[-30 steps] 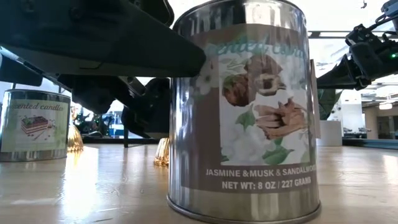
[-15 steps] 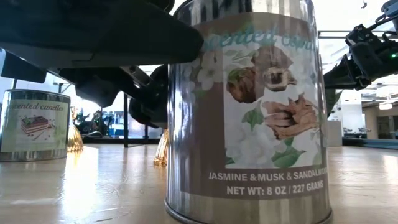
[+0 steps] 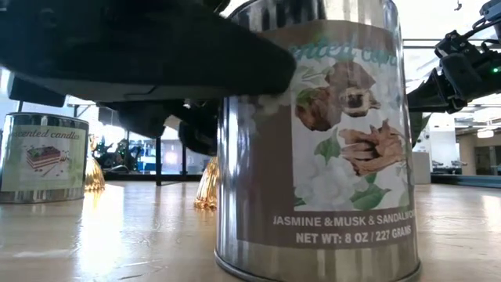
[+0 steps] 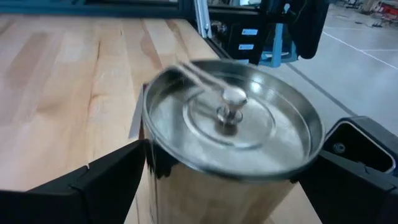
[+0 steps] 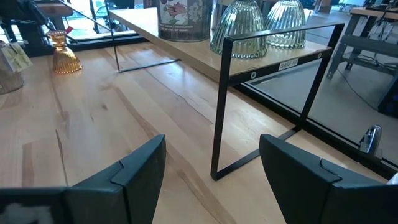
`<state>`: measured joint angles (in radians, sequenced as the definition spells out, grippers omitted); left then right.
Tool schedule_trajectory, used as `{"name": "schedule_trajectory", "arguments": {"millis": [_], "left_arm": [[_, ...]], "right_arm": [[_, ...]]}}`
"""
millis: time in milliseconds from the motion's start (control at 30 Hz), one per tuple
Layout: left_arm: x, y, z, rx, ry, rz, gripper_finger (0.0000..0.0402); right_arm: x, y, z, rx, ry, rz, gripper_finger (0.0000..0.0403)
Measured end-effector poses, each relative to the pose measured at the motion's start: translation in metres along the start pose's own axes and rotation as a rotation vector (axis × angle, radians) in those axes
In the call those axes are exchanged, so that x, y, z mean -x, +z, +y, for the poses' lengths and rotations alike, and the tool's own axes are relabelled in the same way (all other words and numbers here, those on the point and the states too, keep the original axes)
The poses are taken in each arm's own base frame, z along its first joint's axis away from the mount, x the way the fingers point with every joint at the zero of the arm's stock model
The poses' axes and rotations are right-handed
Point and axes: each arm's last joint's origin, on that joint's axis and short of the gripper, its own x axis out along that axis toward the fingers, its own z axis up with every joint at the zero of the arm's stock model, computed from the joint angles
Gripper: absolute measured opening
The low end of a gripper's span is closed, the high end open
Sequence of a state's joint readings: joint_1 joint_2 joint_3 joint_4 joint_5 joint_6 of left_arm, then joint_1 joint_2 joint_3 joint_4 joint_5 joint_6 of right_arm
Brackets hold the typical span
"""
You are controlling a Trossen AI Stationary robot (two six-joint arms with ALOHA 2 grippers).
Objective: Pick & Place candle stick holders
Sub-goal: Put the brown scented candle on the shelf
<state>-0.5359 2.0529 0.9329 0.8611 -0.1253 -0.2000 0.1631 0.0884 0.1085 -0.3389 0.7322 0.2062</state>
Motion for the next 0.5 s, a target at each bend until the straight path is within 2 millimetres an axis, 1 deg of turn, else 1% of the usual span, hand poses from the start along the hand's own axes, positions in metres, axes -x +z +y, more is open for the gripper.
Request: {"name": "schedule_trajectory", "arguments": {"millis": [100, 233, 500], "left_arm": [[-0.0014, 0.0023, 0.0021, -0.031, 0.005, -0.005, 0.0400], [-0.0020, 0.0025, 0.0023, -0.013, 0.007, 0.002, 0.0400], [-0.0030, 0.0025, 0.0028, -0.043, 0.009, 0.010, 0.0400]], "right_arm": [[0.0000, 0.0000, 0.0000, 0.000, 0.000, 0.000, 0.0251], [0.0000, 0.0001, 0.0000, 0.000, 0.000, -0.001, 0.0251], [0.0000, 0.0000, 0.0000, 0.000, 0.000, 0.000, 0.0251]]}}
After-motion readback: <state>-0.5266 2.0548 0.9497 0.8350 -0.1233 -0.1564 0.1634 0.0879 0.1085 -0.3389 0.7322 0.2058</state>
